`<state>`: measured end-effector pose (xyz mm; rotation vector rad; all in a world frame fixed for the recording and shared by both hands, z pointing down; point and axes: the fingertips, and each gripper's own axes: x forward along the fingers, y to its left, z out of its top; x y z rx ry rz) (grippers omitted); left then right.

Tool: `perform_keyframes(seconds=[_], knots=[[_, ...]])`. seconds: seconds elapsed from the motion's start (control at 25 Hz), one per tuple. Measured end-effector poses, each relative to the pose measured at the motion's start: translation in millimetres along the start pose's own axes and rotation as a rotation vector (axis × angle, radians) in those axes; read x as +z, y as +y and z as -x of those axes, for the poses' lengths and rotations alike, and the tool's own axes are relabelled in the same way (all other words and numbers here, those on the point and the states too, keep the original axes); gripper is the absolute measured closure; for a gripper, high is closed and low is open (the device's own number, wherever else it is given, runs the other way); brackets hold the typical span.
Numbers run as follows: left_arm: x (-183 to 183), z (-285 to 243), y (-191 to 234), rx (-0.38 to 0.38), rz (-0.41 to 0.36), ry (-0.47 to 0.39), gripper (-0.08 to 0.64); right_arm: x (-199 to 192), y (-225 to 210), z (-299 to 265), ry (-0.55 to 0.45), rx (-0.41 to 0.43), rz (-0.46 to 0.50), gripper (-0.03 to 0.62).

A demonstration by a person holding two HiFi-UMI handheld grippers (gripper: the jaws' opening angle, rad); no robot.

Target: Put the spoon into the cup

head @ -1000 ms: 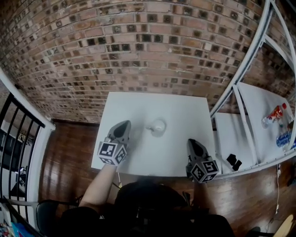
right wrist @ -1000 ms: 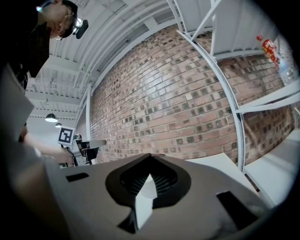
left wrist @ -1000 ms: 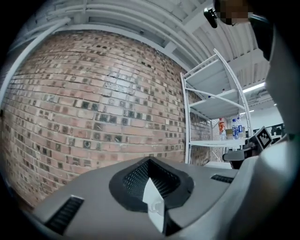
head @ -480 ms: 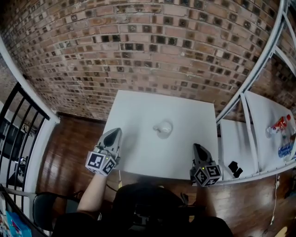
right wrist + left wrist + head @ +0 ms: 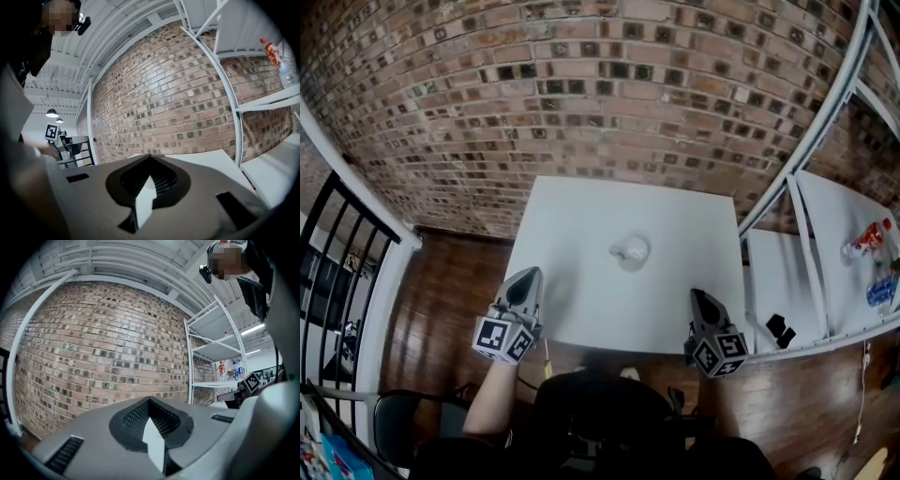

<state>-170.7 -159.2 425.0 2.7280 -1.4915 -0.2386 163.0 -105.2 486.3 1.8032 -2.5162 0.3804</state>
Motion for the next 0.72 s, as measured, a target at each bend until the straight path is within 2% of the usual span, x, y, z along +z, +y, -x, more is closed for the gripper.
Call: perform_keyframes(seconds=[0.36, 0.72], knots=[[-7, -2, -9, -0.029, 0.002, 0.03, 0.557, 1, -8, 11, -0.024, -0.033, -0.027, 0.591], [-11, -5, -9, -0.037, 0.014, 0.034, 0.557, 2, -2, 5, -0.028, -0.015, -0.036, 0.591]])
